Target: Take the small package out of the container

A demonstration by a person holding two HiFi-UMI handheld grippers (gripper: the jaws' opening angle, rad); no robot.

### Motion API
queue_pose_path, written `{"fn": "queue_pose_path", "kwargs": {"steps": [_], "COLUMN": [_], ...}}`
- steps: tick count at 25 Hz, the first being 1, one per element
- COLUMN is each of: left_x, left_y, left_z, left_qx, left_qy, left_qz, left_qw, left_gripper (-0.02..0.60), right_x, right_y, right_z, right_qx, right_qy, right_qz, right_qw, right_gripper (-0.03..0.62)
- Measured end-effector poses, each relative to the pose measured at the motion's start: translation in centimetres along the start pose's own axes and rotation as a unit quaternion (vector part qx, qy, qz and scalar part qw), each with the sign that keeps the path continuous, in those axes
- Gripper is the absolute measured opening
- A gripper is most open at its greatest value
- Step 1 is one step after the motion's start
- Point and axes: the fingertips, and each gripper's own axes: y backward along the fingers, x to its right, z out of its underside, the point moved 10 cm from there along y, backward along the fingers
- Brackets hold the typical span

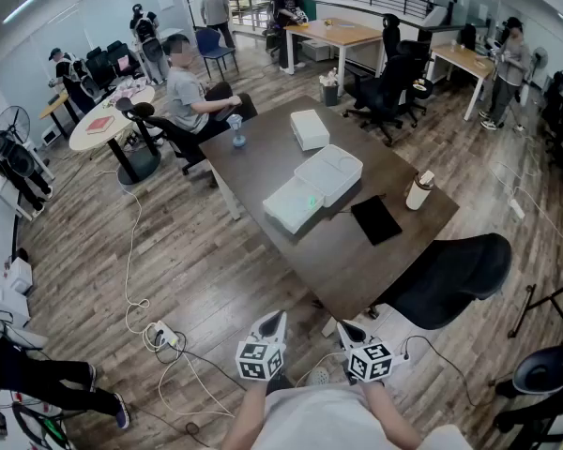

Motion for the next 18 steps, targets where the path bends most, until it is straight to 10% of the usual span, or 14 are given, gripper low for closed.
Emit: {"fn": "queue_pose_path", "kwargs": {"steps": [18], "left_x": [-2.7], "left_y": [-4.0], "left_z": [-6.5], "left_qx": [0.032], "left_qy": [-0.024], "left_qz": [-0.008], "left_qw": [0.9991], "left_gripper": [0.005], "right_x": [3.5], "right_y": [-3.4], "right_z": [-8.3], "right_qx": [0.047], "right_qy": [0.01], "right_qz": [0.005], "right_qw": [0.999], "right_gripper": [0.003]}}
